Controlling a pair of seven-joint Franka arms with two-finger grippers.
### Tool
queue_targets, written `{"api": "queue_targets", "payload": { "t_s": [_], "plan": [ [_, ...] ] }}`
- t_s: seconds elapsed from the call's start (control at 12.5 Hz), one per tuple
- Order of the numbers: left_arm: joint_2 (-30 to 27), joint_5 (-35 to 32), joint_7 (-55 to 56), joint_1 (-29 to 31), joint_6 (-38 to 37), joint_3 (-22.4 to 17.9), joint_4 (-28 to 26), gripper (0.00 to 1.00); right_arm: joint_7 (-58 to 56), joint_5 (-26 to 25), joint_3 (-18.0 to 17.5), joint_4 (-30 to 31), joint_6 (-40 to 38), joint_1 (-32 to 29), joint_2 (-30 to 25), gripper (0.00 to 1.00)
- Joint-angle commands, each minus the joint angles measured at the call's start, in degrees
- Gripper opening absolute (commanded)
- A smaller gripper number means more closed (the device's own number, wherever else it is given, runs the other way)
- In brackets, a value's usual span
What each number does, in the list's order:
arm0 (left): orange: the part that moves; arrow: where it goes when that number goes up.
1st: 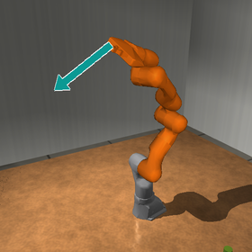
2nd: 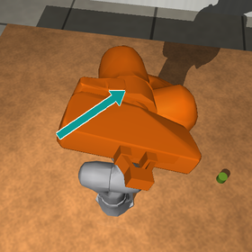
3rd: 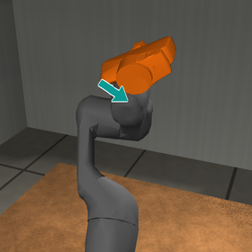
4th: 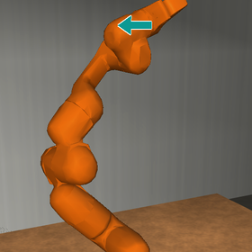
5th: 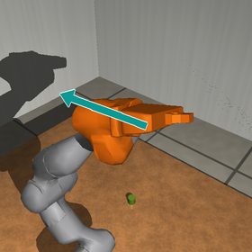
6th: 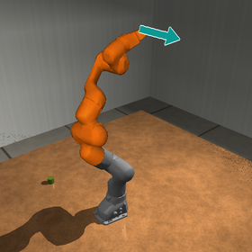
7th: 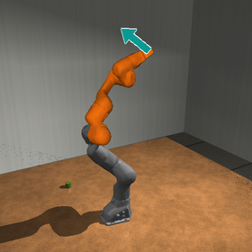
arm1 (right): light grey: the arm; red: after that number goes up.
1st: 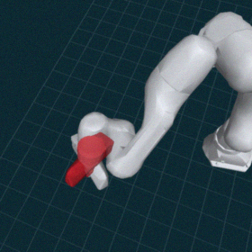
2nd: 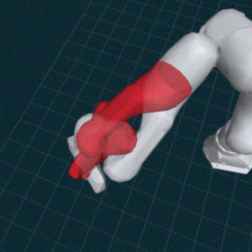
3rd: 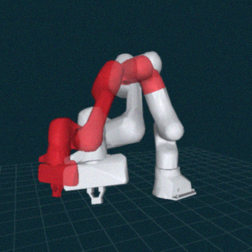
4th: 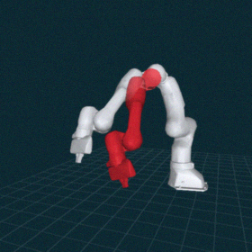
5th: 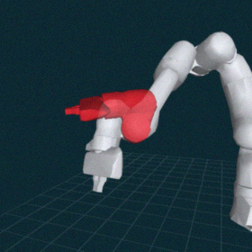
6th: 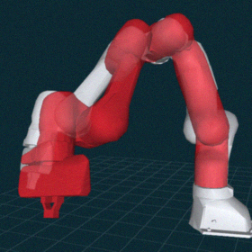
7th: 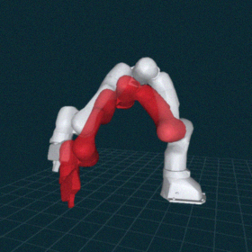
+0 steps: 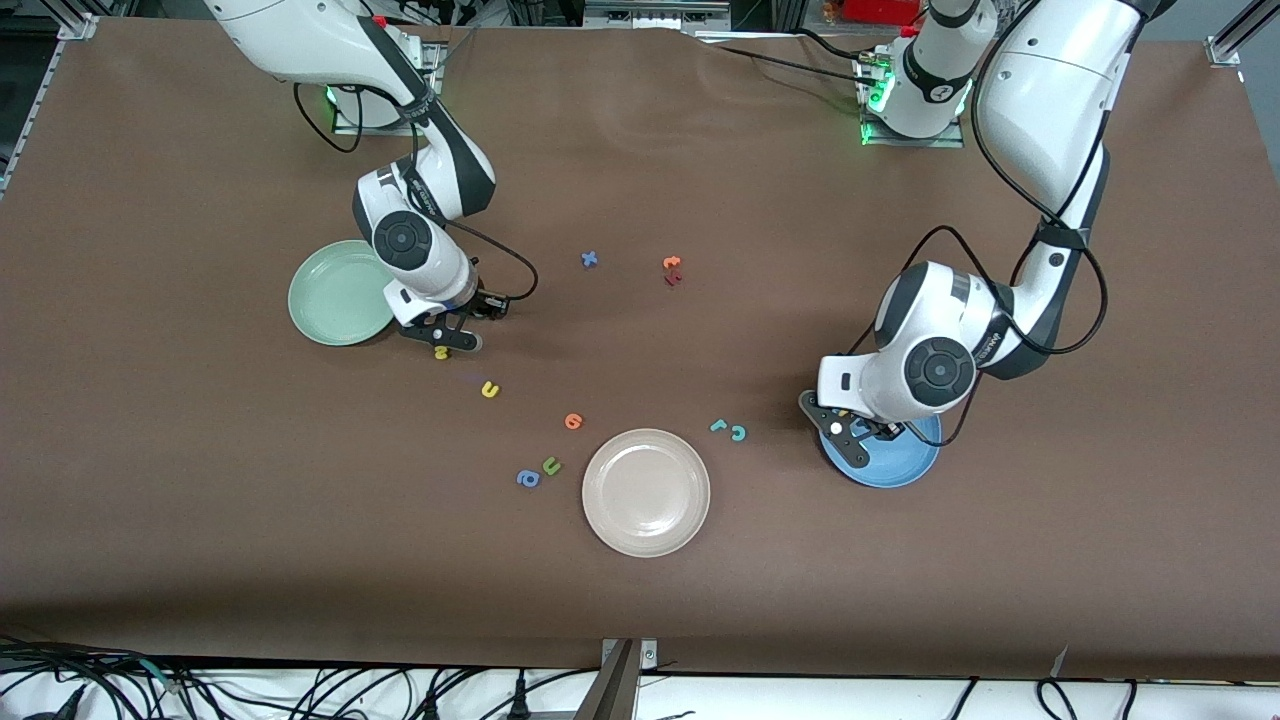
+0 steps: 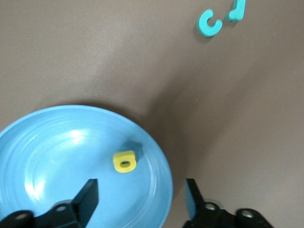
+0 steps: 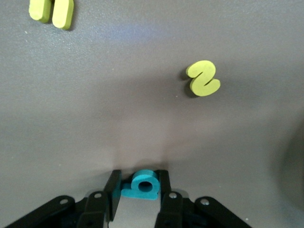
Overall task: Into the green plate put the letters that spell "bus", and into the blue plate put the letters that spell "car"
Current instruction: 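Place the teal letter on the green plate while the left gripper reaches teal 'c'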
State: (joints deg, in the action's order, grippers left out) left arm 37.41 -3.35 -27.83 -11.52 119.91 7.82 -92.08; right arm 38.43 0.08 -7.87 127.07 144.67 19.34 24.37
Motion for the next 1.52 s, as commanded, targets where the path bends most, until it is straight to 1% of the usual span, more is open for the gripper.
{"api": "queue_targets", "payload": {
  "t_s": [0.0, 0.16, 0.24, 0.32, 0.4, 0.48, 0.56, 0.64, 0.8, 0.96, 1.04, 1.12, 1.2, 1.28, 1.44],
  "plan": [
    [3.4, -0.7, 5.2, -3.5, 0.0, -0.1, 5.1, 1.0, -0.2, 0.8, -0.1, 0.7, 0.4, 0.0, 0.5, 0.09],
    [9.0, -0.8, 4.3, -5.5, 3.2, -0.1, 11.8, 1.0, -0.4, 0.8, 0.0, 0.3, -1.2, 0.0, -0.2, 0.09],
    [11.3, -1.0, 4.1, -6.0, 4.3, -0.1, 14.2, 1.0, -0.5, 0.8, 0.0, -0.8, -4.2, 0.0, -1.4, 0.09],
    [12.9, -1.1, 2.7, -6.5, 5.3, -0.1, 16.0, 1.0, -0.7, 0.8, 0.2, -2.6, -9.3, -0.1, -3.2, 0.09],
    [14.4, -1.1, -1.3, -6.8, 7.4, -0.1, 16.6, 1.0, -0.7, 0.8, 0.7, -5.2, -15.1, -0.2, -4.8, 0.09],
    [15.1, -1.1, -5.5, -7.0, 10.6, -0.2, 16.5, 1.0, -1.6, 0.8, 2.1, -8.1, -21.4, -0.2, -6.0, 0.09],
    [16.0, -1.2, -9.7, -8.2, 11.8, -0.3, 16.4, 1.0, -4.1, 0.8, 3.9, -10.8, -26.9, -0.2, -6.8, 0.09],
    [16.6, -1.2, -12.9, -9.0, 12.8, -0.4, 16.4, 1.0, -7.6, 0.8, 6.8, -11.7, -31.1, -0.2, -8.0, 0.09],
    [17.2, -1.3, -16.5, -10.3, 15.4, -0.4, 16.3, 1.0, -18.2, 0.8, 13.5, -11.1, -34.8, -0.3, -9.8, 0.09],
    [17.8, -1.4, -19.2, -11.0, 17.7, -0.5, 16.2, 1.0, -28.4, 0.8, 20.2, -9.9, -35.1, -0.4, -9.2, 0.09],
    [17.8, -1.5, -19.9, -11.4, 18.5, -0.5, 16.0, 0.99, -32.9, 0.8, 23.0, -9.2, -34.5, -0.6, -7.9, 0.09],
    [17.7, -2.5, -19.9, -11.7, 18.5, -0.5, 16.0, 0.97, -36.1, 0.8, 24.8, -7.6, -32.4, -0.8, -6.9, 0.09],
    [17.7, -5.6, -19.9, -11.6, 18.5, -0.4, 16.0, 0.92, -37.9, 0.9, 25.4, -5.7, -29.4, -0.8, -6.1, 0.09],
    [17.7, -7.4, -19.9, -11.4, 18.5, -0.4, 15.9, 0.89, -38.3, 0.9, 25.4, -3.2, -25.7, -0.9, -5.7, 0.09],
    [17.3, -7.6, -19.9, -11.3, 18.3, -0.4, 15.5, 0.91, -39.7, 0.9, 25.4, 0.6, -19.5, -1.6, -5.0, 0.11]
  ]
}}
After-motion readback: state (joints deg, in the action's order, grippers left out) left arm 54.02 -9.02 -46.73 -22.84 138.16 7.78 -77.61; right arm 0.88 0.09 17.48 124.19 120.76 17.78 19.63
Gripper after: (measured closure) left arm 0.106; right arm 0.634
